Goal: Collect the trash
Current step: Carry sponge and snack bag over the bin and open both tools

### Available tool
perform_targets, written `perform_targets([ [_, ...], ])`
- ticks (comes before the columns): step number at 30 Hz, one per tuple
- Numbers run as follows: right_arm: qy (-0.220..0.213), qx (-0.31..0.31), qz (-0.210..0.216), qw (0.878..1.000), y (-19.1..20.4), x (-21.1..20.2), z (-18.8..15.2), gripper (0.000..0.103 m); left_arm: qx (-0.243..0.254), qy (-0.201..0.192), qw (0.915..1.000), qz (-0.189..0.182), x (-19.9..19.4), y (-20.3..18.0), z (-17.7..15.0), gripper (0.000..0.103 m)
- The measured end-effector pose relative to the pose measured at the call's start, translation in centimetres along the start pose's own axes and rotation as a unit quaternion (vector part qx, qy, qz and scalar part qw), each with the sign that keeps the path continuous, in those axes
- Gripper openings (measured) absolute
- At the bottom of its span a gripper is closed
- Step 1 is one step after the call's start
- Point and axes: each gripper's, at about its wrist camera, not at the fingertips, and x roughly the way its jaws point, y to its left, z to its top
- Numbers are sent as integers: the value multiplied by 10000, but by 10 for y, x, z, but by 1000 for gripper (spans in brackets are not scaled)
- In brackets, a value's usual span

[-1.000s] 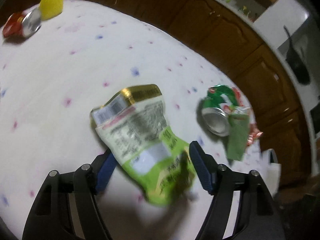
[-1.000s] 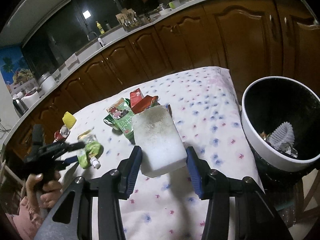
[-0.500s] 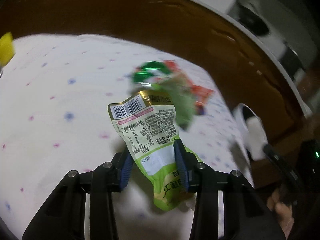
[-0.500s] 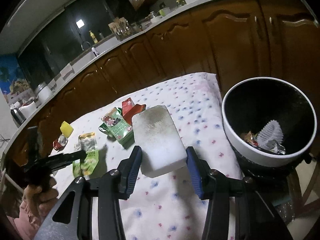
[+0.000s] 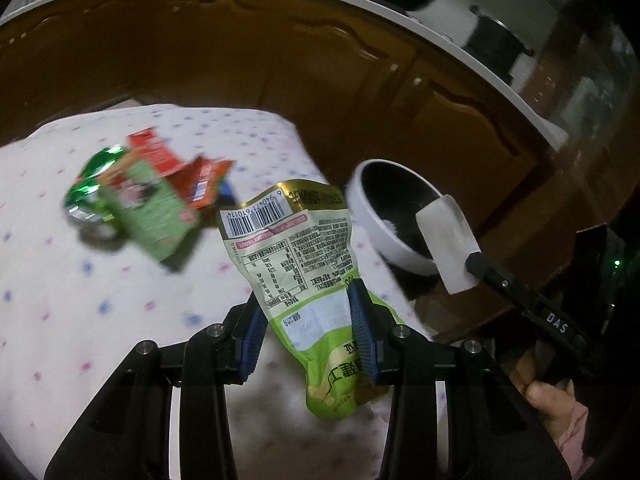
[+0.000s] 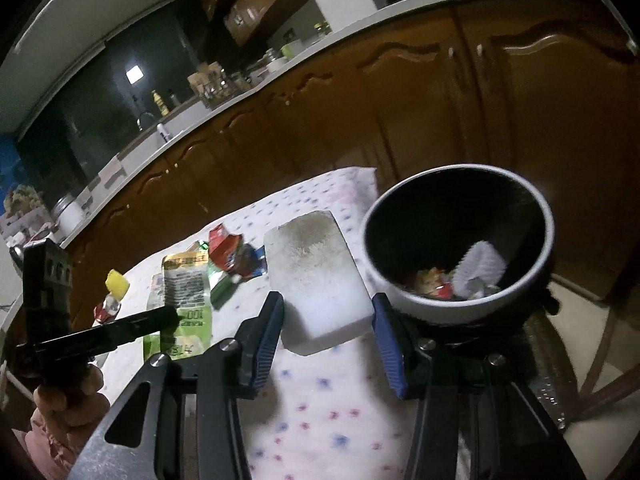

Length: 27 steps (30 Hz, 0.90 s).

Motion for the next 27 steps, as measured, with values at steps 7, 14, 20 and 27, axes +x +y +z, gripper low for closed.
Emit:
perform_targets([
  [7,-149,188,-313,9992,-34,-15,12,46,439,178,9987,-181,33,-40,22,38],
  [14,-199,230,-606,9977,-59,-17,26,46,650,320,9968,-330,61,-67,44,38],
  [20,-144,185,-787,9966,-72,-10,37,46,761,450,9955,-345,85,-84,61,38],
  [27,4,115,-925,9956,-83,2,47,47,877,695,9934,-260,120,-99,78,38],
])
